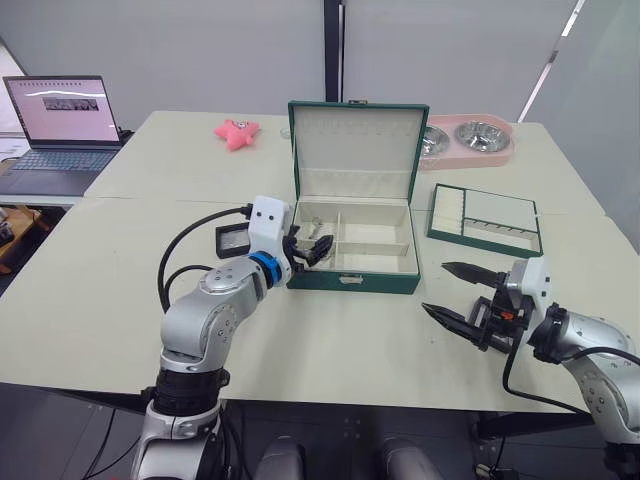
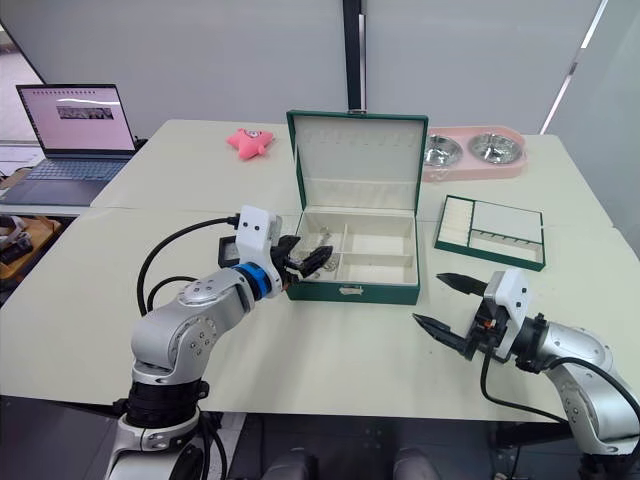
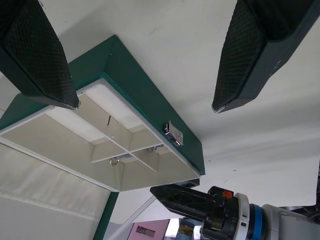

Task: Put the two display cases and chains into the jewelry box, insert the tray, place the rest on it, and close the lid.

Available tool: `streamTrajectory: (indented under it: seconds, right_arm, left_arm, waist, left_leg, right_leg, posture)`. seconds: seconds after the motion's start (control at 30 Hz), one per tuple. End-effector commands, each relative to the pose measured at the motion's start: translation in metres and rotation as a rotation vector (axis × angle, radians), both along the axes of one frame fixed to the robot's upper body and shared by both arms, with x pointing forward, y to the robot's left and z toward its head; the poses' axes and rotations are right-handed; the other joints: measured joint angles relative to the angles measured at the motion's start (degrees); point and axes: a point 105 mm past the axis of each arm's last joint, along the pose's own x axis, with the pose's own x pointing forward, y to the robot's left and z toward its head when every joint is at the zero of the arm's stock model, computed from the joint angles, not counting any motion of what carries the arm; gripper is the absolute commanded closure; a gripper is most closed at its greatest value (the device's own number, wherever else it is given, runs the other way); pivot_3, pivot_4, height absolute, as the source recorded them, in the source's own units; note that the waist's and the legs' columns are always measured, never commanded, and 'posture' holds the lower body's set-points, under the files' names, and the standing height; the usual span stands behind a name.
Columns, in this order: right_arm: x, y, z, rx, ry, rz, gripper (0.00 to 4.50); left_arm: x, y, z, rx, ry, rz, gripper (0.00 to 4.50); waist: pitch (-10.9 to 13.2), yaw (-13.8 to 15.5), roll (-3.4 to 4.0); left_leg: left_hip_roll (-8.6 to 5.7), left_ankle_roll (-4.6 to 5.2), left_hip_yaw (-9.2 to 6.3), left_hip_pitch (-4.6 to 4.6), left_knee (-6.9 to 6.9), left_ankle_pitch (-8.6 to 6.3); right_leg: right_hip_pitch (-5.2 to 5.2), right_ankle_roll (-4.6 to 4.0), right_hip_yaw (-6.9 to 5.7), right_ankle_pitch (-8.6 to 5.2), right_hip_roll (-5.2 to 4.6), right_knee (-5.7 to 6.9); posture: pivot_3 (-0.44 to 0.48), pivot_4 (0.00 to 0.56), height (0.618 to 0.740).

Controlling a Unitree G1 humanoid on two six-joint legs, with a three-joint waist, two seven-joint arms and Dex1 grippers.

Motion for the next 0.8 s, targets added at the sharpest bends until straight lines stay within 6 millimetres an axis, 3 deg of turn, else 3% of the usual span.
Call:
streamTrajectory:
  seconds: [0.03,0.27,0.4,0.57,0.73,0.8]
  right_arm:
    - [-0.001,0.001,0.015,-0.002,-0.059,0.010,0.00]
    - [-0.001,0.001,0.015,0.001,-0.054,0.005,0.00]
    - [0.000,-0.003,0.016,0.024,-0.044,-0.016,0.00]
    - [0.002,-0.017,0.017,0.037,-0.040,-0.073,0.00]
    - [0.007,-0.040,0.016,0.036,-0.035,-0.161,0.00]
    - [0.009,-0.054,0.014,0.040,-0.032,-0.218,0.00]
  left_arm:
    - [-0.001,-0.004,0.008,-0.011,-0.042,-0.017,0.02]
    - [-0.004,-0.006,0.009,-0.027,-0.042,-0.038,0.02]
    - [-0.012,0.004,0.016,-0.045,-0.067,-0.085,0.02]
    - [-0.022,0.036,0.026,-0.046,-0.101,-0.122,0.02]
    - [-0.029,0.088,0.034,-0.031,-0.138,-0.074,0.02]
    - [-0.031,0.119,0.031,-0.008,-0.136,-0.004,0.02]
  waist:
    - [0.00,0.00,0.00]
    - [0.00,0.01,0.00]
    - [0.00,-0.06,0.00]
    - [0.00,-0.09,0.01]
    - [0.01,-0.03,0.01]
    - [0.01,-0.02,0.01]
  left_leg:
    - [0.00,0.00,0.00,0.00,0.00,0.00]
    - [0.00,0.00,0.00,0.00,0.00,0.00]
    - [0.00,0.00,0.01,0.00,0.00,0.00]
    - [0.02,0.00,0.00,0.02,-0.01,0.00]
    - [0.02,0.00,0.01,0.03,-0.02,0.00]
    - [0.02,0.01,0.01,0.03,-0.02,0.00]
  right_leg:
    - [0.00,0.00,0.00,0.00,0.00,0.00]
    - [0.00,0.00,0.00,0.00,0.00,0.00]
    - [0.00,0.00,0.01,0.00,0.00,0.00]
    - [-0.01,0.00,-0.01,0.00,0.01,0.02]
    - [-0.01,0.00,-0.01,0.00,0.00,0.00]
    - [-0.02,0.00,-0.01,0.00,0.00,0.00]
  posture:
    - [0.000,0.150,0.740]
    - [0.000,0.150,0.740]
    - [0.000,0.150,0.740]
    - [0.000,0.150,0.740]
    - [0.000,0.150,0.740]
    - [0.000,0.150,0.740]
